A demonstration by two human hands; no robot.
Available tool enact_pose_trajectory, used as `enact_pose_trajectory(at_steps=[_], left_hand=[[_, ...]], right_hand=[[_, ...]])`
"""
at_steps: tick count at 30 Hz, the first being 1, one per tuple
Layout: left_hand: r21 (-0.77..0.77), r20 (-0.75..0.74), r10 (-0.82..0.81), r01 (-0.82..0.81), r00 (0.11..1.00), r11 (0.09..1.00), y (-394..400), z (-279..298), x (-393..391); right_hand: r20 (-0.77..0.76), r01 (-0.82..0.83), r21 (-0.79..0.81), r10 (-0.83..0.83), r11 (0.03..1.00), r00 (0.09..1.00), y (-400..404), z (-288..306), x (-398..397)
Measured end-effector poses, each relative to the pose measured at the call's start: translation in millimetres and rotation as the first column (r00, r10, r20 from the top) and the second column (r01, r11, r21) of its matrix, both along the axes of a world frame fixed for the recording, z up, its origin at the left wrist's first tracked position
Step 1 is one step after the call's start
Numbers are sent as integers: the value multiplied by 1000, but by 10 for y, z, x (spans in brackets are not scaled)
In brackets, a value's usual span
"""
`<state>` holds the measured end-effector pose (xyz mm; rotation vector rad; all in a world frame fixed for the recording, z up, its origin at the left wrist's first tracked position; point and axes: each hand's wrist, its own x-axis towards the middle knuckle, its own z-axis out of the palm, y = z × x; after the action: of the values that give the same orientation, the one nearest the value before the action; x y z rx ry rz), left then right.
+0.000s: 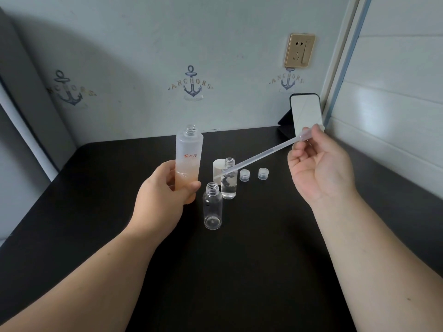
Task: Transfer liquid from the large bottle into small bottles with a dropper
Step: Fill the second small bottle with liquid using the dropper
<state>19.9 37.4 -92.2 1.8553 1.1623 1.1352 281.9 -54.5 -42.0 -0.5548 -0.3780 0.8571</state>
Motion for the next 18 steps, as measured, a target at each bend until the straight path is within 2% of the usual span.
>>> enact_pose_trajectory(at_steps=[11, 14, 18], left_hand=[[-47, -38, -11, 9, 999, 999, 42, -19, -4], [-91, 89, 9, -1, 996, 996, -7, 0, -43], [55, 117, 109, -116, 987, 992, -145, 72, -175]], right_hand=[[90, -11, 3, 11, 1000, 996, 10, -6, -14], [104, -9, 2, 9, 1000, 995, 6, -6, -14], [93, -20, 13, 19, 1000, 996, 7, 1, -18]])
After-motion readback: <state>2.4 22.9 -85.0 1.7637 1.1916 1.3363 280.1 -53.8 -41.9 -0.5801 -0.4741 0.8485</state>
